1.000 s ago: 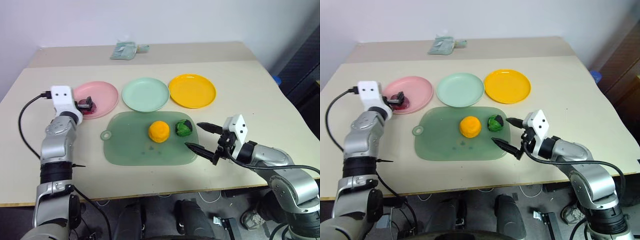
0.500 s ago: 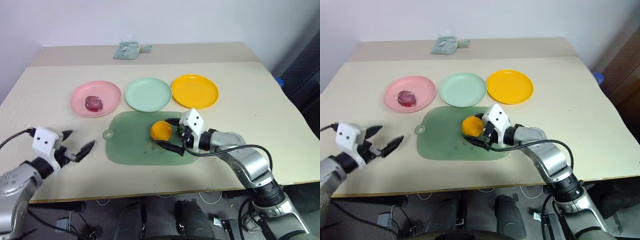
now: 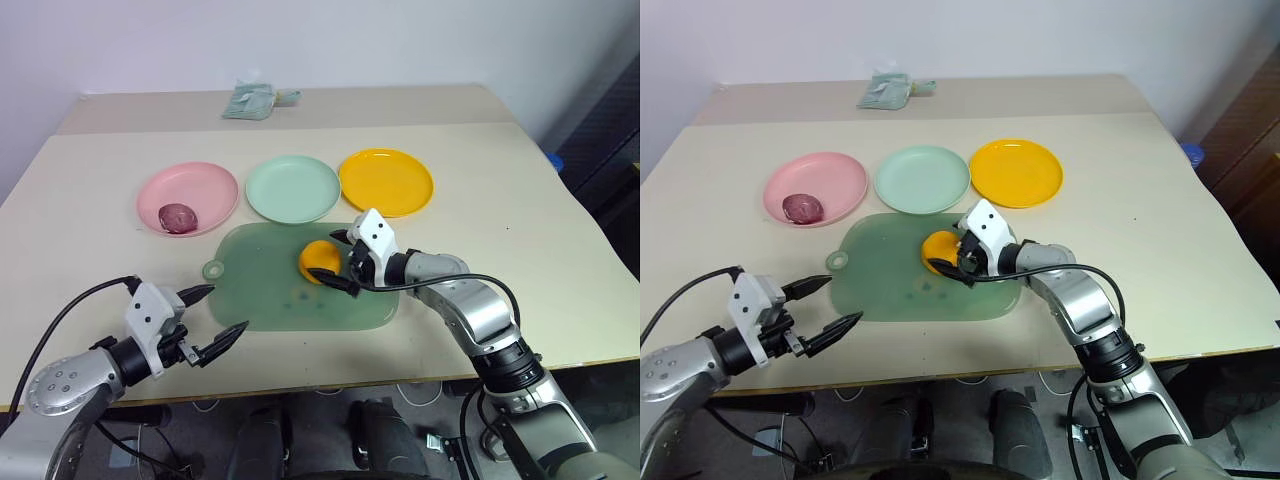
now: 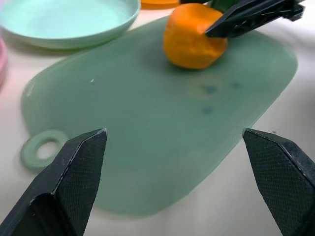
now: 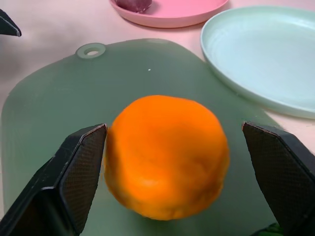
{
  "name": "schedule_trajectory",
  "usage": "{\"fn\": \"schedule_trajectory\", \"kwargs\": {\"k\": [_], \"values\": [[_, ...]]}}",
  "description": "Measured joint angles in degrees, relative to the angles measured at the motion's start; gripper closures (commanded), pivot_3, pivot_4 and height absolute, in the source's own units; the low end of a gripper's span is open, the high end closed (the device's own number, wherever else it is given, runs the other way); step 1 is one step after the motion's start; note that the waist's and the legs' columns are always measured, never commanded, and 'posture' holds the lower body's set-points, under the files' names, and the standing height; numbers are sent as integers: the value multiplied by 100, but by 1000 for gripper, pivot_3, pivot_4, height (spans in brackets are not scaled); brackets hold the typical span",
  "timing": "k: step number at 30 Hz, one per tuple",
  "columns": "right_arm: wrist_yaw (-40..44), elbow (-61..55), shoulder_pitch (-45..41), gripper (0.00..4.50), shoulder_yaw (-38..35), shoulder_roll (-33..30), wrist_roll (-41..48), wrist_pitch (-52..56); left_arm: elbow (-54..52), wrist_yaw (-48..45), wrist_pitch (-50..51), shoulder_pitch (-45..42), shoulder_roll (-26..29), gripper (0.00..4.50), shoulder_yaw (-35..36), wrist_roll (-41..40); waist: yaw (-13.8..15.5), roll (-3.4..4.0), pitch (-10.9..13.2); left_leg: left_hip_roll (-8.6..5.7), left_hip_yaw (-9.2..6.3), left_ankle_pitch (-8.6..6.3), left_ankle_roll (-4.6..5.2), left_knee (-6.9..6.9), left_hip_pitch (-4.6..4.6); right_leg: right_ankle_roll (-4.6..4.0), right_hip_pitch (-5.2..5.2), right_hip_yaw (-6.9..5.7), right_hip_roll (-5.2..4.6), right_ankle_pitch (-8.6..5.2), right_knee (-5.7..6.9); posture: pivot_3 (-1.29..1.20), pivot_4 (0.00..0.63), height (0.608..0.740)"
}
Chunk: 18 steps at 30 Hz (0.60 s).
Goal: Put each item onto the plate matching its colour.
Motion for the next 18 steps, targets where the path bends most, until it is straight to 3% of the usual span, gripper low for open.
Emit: {"fn": "schedule_trajectory", "kwargs": {"k": [1,3,4,13,18], "values": [[9,0,0,778,2,3,-10,14,2,-5,-38,-3,-6,0,-10,23,0,0,0,0,0,0,0,0,0,0,0,0,1,0,0,0,150,740],[32,0,0,1629,3,24,-45,41,37,-10,-122,-19,-15,0,-84,69,-1,0,0,0,0,0,0,0,0,0,0,0,1,0,0,0,150,740],[39,0,0,1789,3,33,-59,51,59,-10,-137,-29,-23,0,-125,85,-1,0,0,0,0,0,0,0,0,0,0,0,2,0,0,0,150,740],[32,12,-186,1859,-171,177,-27,154,232,42,-296,-232,-131,0,-244,240,-2,3,2,0,1,0,0,0,-1,0,-1,0,3,0,0,0,150,740],[-775,1157,-1632,1859,-1037,321,-86,199,199,236,-279,-501,-258,0,-456,291,-1,7,4,-1,2,2,-2,1,-2,1,-4,0,4,0,2,0,150,740]]}}
